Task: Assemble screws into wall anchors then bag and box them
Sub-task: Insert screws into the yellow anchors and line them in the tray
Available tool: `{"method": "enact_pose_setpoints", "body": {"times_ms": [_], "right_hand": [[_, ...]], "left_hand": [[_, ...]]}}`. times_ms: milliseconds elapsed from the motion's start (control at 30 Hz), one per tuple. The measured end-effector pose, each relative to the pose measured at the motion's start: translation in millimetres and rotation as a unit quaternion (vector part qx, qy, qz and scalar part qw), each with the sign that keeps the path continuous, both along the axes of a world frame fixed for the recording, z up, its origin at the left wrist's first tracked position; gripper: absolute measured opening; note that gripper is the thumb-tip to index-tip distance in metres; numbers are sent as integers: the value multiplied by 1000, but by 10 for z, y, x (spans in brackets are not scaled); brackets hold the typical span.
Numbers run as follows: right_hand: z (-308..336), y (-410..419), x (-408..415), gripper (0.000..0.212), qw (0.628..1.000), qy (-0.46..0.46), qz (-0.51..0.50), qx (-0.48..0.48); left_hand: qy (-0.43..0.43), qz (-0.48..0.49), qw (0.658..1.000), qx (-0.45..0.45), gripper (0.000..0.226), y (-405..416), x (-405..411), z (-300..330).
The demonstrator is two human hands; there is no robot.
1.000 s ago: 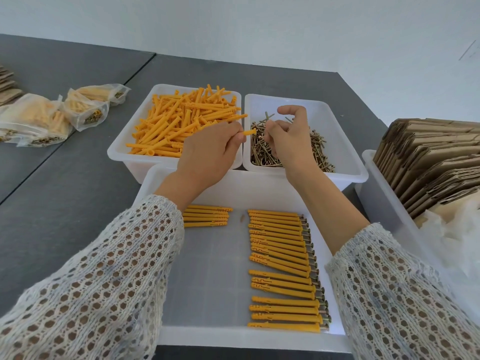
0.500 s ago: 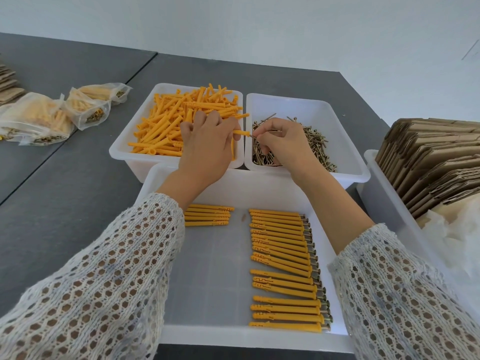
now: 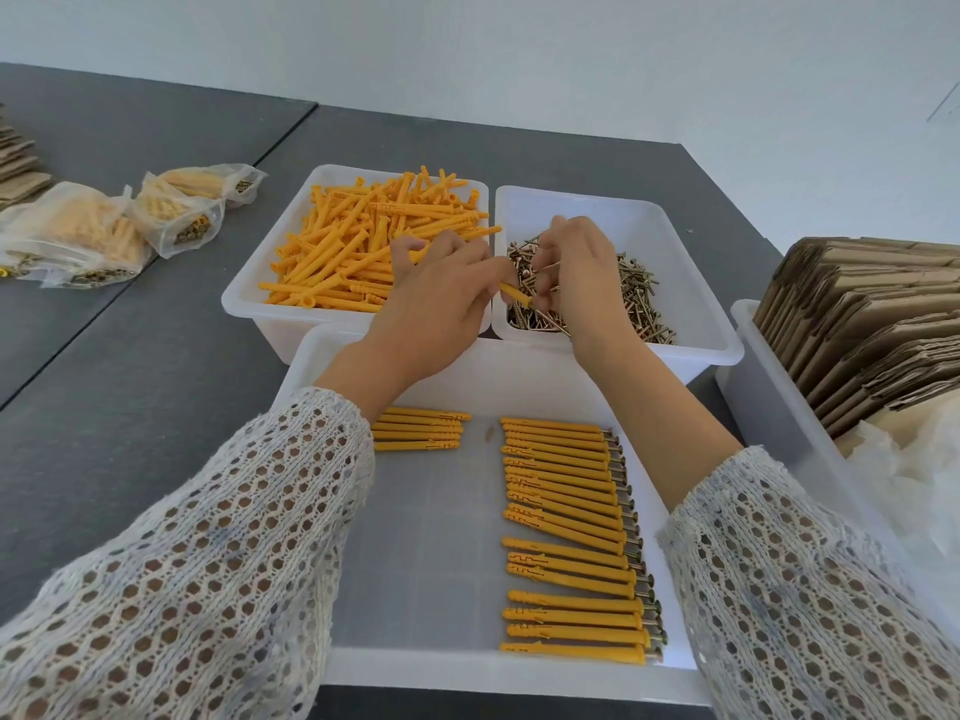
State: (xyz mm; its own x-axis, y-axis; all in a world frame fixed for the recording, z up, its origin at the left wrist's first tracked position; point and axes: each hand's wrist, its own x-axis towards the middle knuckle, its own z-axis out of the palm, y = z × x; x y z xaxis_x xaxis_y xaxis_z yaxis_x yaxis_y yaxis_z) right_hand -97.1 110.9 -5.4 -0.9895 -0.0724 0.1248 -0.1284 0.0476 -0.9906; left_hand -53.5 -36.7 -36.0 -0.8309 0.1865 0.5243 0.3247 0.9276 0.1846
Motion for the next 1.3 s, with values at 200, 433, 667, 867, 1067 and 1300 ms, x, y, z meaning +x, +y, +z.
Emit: {"method": "enact_pose_setpoints", "body": {"times_ms": [200, 433, 667, 867, 1067, 1300], "right_hand": [[102, 138, -71, 23, 952, -128, -45, -273], [-57, -40, 57, 13, 980, 34, 69, 185], [-101, -120, 84, 18, 978, 108, 62, 167], [-70, -125, 135, 21, 981, 88, 142, 101], [35, -86, 240, 21, 925, -17, 360, 122], [-174, -311, 735, 11, 676, 98, 462, 566]], "left_hand": [[-19, -44, 984, 171, 28, -37, -18, 26], [-35, -60, 931, 357, 15, -64, -37, 94], [-61, -43, 907, 414, 20, -119, -60, 156], [-105, -97, 875, 463, 20, -166, -42, 185], [-138, -30, 805, 577, 41, -214, -103, 207], [-163, -19, 754, 636, 39, -267, -127, 188]]}}
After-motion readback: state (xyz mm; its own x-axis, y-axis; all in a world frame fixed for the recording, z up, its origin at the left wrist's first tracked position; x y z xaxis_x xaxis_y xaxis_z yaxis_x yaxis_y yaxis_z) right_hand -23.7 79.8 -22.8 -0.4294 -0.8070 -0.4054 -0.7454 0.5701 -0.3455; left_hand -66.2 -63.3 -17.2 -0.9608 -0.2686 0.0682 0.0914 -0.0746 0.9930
